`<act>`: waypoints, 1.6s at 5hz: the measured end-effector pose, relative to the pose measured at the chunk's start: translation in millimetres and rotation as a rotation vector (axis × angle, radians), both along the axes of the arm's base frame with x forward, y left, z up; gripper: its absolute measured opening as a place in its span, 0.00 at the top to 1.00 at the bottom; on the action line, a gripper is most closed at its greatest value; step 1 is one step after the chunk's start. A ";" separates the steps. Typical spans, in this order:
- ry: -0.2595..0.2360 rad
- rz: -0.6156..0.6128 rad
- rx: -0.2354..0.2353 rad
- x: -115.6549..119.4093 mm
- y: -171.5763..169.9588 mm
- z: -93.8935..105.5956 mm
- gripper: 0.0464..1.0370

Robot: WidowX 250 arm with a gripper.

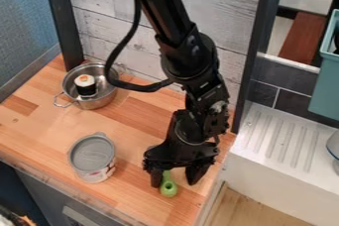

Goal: Move the spatula to the right side of the silver pot

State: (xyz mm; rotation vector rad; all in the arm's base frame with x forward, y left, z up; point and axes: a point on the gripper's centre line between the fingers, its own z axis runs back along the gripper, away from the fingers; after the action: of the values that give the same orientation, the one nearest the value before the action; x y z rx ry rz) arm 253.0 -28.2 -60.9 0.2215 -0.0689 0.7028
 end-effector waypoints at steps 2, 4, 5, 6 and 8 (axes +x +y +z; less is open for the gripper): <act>-0.018 -0.017 -0.013 -0.1 -1.1 -2.5 0.66; -0.029 0.063 -0.096 -9.1 19.7 -0.8 0.68; -0.070 0.120 -0.132 -7.0 28.4 7.2 0.68; -0.126 0.187 -0.181 2.8 35.7 22.1 0.68; -0.220 0.347 -0.194 36.4 45.4 48.1 0.68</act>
State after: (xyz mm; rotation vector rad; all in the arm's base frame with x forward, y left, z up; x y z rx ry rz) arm 289.4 17.2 -12.8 -0.0331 -0.1742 1.0721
